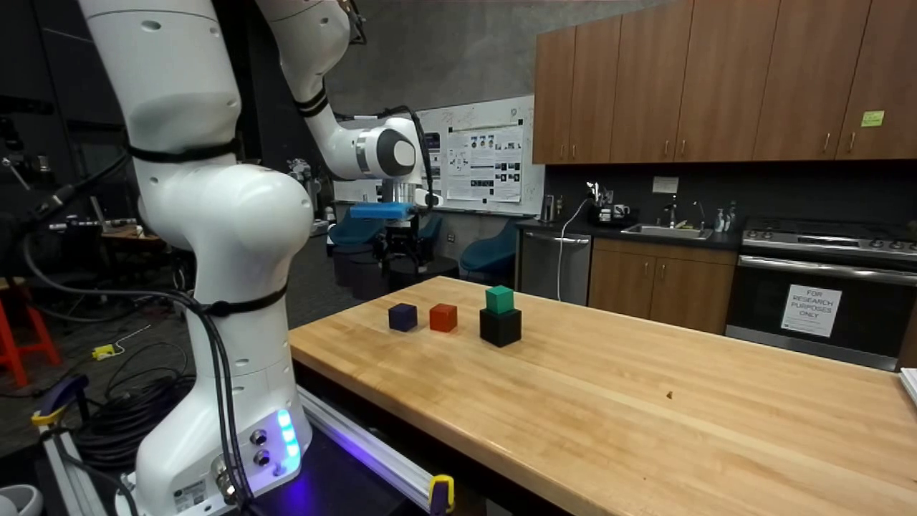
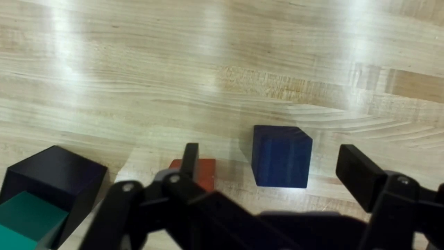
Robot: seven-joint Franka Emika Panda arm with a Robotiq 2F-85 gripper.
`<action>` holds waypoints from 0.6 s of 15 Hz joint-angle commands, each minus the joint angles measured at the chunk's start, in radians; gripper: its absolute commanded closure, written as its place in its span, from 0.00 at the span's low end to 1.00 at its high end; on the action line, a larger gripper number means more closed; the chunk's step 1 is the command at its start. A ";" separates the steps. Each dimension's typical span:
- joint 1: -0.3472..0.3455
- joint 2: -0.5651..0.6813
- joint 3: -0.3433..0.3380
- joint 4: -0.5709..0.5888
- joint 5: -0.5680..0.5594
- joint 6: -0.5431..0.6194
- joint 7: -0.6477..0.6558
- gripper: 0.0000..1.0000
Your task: Pick up the purple block and put it on the table, pick up the orange block and put it on the table, pick up the purple block and put it on the green block
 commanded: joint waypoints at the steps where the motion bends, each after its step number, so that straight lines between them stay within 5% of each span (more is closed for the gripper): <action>1: 0.031 -0.033 0.007 -0.051 0.068 0.041 -0.004 0.00; 9: 0.071 0.011 0.029 -0.078 0.133 0.147 -0.017 0.00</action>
